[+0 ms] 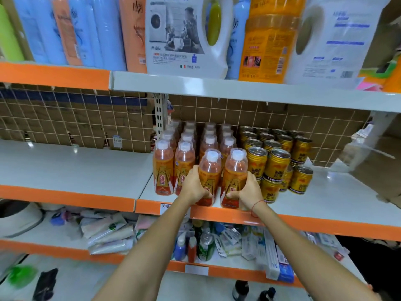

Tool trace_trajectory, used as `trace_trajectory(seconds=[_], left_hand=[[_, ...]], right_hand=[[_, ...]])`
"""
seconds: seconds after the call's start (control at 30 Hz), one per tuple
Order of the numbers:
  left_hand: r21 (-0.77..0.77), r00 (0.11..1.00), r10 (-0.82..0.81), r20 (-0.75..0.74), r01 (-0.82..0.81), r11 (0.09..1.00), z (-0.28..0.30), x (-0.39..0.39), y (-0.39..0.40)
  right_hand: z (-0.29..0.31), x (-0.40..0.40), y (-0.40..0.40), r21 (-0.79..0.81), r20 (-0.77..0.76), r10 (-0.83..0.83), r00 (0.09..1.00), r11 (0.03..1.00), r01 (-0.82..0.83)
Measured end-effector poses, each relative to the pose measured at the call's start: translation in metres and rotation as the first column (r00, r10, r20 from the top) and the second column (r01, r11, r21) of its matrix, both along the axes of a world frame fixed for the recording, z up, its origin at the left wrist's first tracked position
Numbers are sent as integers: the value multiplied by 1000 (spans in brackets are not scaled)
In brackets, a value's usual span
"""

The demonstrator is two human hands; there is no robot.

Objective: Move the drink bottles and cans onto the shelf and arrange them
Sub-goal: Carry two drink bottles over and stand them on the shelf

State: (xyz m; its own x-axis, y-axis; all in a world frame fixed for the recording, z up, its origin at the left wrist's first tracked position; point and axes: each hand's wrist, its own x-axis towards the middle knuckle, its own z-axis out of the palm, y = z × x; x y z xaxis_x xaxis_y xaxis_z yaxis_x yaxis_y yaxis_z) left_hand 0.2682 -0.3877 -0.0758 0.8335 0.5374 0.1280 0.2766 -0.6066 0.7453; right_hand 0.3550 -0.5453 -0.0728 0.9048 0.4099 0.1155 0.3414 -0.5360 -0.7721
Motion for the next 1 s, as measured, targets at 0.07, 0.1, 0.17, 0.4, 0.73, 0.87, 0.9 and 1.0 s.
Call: trace_trajectory(seconds=[0.07, 0.1, 0.17, 0.4, 0.73, 0.87, 0.9, 1.0], left_hand=[[1, 1000, 1, -10, -1, 1000, 0, 1, 1], [13, 1000, -2, -20, 3, 1000, 1, 2, 1], [59, 999, -12, -52, 15, 998, 2, 3, 1], [39, 998, -17, -64, 20, 999, 1, 3, 9], [3, 995, -86, -51, 87, 996, 7, 6, 9], [181, 995, -97, -14, 98, 979, 20, -1, 5], [260, 995, -100, -9, 99, 960, 27, -3, 5], [536, 995, -100, -29, 99, 838, 48, -7, 7]], right_hand=[[-3, 4, -1, 55, -64, 1, 998, 998, 3], [-4, 5, -1, 79, -98, 3, 995, 997, 5], [-7, 7, -2, 92, -122, 0, 993, 996, 11], [-11, 9, -3, 95, -117, 1, 993, 995, 10], [-10, 7, -3, 30, -43, 2, 999, 1000, -1], [-5, 4, -7, -7, 62, -8, 998, 1000, 8], [-2, 3, -7, -7, 95, -9, 995, 1000, 10], [14, 1, -8, -3, 203, -12, 979, 1000, 13]])
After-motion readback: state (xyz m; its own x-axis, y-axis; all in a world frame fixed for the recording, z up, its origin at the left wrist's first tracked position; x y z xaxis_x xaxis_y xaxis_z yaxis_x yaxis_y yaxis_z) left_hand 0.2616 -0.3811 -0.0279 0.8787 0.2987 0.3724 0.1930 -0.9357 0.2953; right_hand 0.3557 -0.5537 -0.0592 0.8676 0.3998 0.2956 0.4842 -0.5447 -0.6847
